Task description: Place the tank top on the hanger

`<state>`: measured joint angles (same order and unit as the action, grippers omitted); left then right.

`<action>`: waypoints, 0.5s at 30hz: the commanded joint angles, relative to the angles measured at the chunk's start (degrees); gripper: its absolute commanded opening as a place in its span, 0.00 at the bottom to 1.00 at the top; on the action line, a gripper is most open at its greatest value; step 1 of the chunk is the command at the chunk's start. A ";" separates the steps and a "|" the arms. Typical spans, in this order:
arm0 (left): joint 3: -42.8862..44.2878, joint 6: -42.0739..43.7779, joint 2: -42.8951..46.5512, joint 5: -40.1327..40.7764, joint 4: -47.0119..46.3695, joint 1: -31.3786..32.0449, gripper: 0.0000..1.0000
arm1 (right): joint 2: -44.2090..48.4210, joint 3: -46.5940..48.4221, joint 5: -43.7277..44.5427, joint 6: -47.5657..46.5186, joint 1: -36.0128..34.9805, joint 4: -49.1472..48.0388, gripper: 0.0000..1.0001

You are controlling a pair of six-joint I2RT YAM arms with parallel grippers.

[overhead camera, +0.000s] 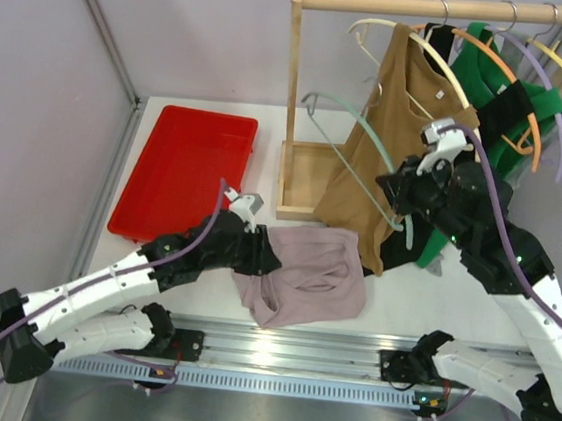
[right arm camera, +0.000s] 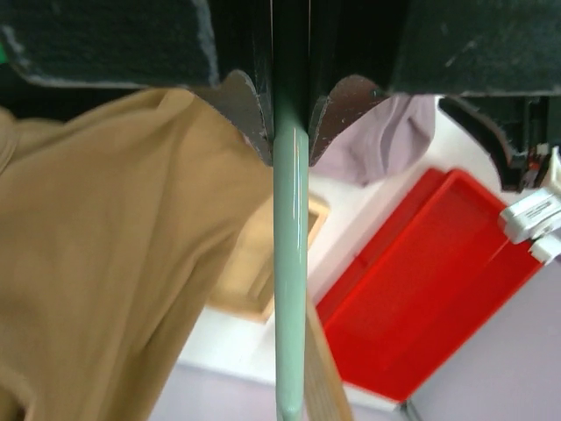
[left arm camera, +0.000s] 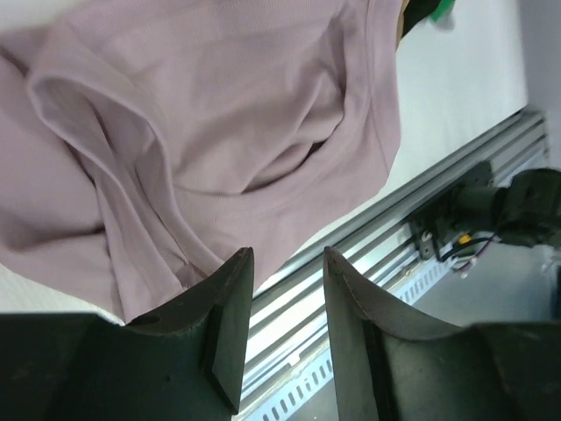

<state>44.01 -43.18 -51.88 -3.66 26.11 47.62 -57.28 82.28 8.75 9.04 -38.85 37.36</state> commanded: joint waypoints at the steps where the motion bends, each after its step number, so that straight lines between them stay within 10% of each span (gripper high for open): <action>1: -1.20 -5.24 -2.34 14.34 -3.70 8.43 0.43 | 6.64 -6.92 -3.74 5.71 -1.05 -1.77 0.00; 15: -0.51 -8.06 -16.93 27.12 -4.40 12.76 0.42 | 27.65 -28.66 -5.41 14.96 -1.05 5.08 0.00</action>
<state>41.15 -50.02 -67.20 18.74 23.14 59.94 -31.00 53.41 3.95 21.76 -38.98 44.82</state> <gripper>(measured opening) 0.426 0.132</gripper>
